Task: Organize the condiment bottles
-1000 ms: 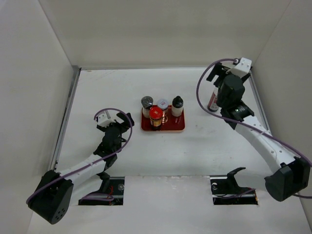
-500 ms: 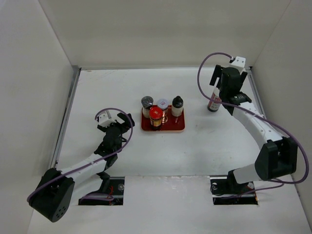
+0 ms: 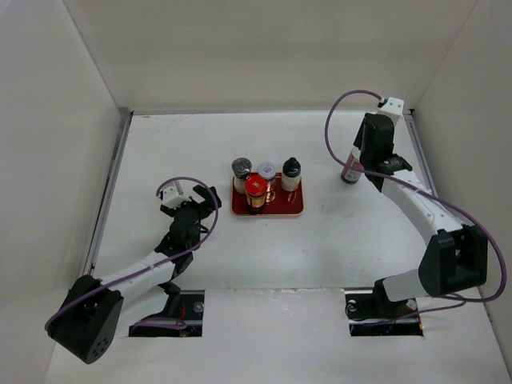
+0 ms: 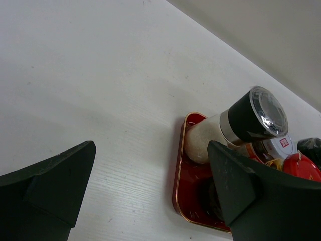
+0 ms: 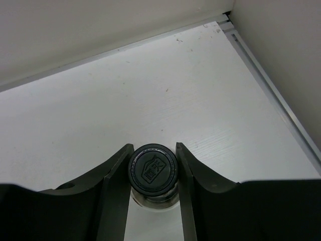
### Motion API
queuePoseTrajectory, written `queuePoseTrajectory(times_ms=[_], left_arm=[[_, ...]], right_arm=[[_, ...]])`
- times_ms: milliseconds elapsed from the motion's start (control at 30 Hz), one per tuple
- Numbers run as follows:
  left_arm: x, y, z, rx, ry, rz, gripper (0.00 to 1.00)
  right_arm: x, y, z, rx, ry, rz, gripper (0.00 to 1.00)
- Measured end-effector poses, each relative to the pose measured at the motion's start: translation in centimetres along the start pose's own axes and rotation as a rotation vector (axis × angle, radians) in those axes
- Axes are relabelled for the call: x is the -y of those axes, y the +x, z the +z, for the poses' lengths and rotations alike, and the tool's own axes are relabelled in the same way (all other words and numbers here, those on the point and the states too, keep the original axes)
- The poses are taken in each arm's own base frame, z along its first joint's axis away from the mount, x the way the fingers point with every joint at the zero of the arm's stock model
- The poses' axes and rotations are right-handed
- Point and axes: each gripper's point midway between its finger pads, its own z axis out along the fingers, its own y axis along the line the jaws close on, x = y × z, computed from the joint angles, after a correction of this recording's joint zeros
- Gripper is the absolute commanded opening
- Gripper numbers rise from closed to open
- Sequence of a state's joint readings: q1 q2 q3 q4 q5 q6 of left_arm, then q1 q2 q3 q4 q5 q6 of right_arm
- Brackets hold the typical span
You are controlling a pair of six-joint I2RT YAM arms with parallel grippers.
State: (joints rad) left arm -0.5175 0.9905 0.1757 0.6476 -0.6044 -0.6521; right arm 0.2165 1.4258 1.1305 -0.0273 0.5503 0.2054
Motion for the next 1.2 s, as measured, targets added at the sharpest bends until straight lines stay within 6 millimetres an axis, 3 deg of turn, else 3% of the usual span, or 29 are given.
queuePoseTrajectory(times_ms=[133,300,467,633,900,1033,1200], left_arm=[[0.0,0.1,0.0,-0.004,0.001,0.001,0.96],[0.0,0.1,0.0,-0.005,0.003,0.001,0.96],[0.0,0.2,0.0,-0.008,0.000,0.001,0.99],[-0.1,0.2,0.0,-0.005,-0.002,0.000,1.00],[-0.2,-0.6,0.1,0.024,-0.015,-0.013,1.00],[-0.3,-0.8,0.1,0.028,-0.016,-0.015,1.00],[-0.2,-0.8,0.1,0.030,-0.015,-0.017,1.00]], right_arm=[[-0.1,-0.5,-2.5,0.030,-0.008,-0.031,0.28],[-1.0,-3.5,-7.4,0.126,-0.074,-0.011,0.28],[-4.0,-5.7,-12.1,0.196,-0.211,0.026,0.29],[-9.7,-3.7,-15.1,0.166,-0.383,-0.011,0.28],[-17.7,0.8,-18.4,0.115,-0.595,-0.074,0.28],[-19.8,2.4,-18.7,0.104,-0.634,-0.093,0.28],[-20.5,4.0,-18.0,0.095,-0.631,-0.126,0.29]])
